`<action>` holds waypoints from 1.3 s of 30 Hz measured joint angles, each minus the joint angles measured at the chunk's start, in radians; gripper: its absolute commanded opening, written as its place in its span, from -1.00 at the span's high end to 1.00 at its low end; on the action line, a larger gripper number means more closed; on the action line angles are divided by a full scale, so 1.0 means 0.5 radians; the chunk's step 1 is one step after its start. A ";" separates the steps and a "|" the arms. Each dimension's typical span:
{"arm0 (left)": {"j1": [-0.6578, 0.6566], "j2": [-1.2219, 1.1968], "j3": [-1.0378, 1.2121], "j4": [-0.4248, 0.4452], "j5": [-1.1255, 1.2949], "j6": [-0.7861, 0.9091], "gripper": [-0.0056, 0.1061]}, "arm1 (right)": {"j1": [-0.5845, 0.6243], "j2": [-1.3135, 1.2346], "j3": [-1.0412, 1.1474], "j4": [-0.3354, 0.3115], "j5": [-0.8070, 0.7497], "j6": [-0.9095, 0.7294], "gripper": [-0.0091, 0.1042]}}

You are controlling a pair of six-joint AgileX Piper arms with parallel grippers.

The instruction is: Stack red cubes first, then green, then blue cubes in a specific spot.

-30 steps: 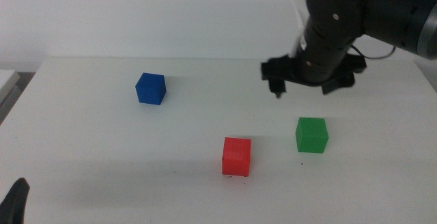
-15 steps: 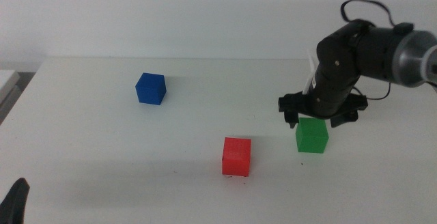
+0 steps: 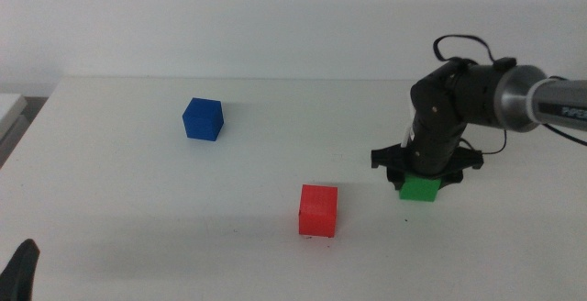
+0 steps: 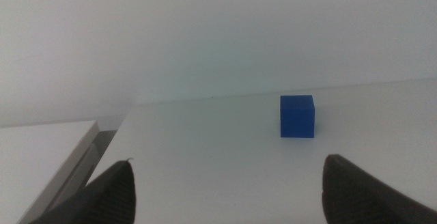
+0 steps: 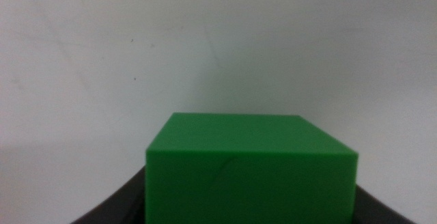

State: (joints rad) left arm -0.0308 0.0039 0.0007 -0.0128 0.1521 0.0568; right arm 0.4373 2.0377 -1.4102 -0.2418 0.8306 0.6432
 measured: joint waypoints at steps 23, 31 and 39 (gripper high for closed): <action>0.000 0.000 0.000 0.000 0.000 0.000 -0.78 | 0.783 -0.121 -0.474 -0.109 0.563 0.706 0.62; 0.000 0.000 0.000 0.000 0.000 0.000 -0.78 | 0.798 -0.037 -0.505 -0.116 0.576 0.797 0.62; 0.000 0.000 0.000 0.000 0.000 0.000 -0.78 | 0.798 0.012 -0.505 -0.147 0.504 0.806 0.62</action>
State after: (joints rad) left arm -0.0308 0.0039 0.0007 -0.0128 0.1521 0.0568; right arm 0.8362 2.0437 -1.6626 -0.3152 1.0828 1.0460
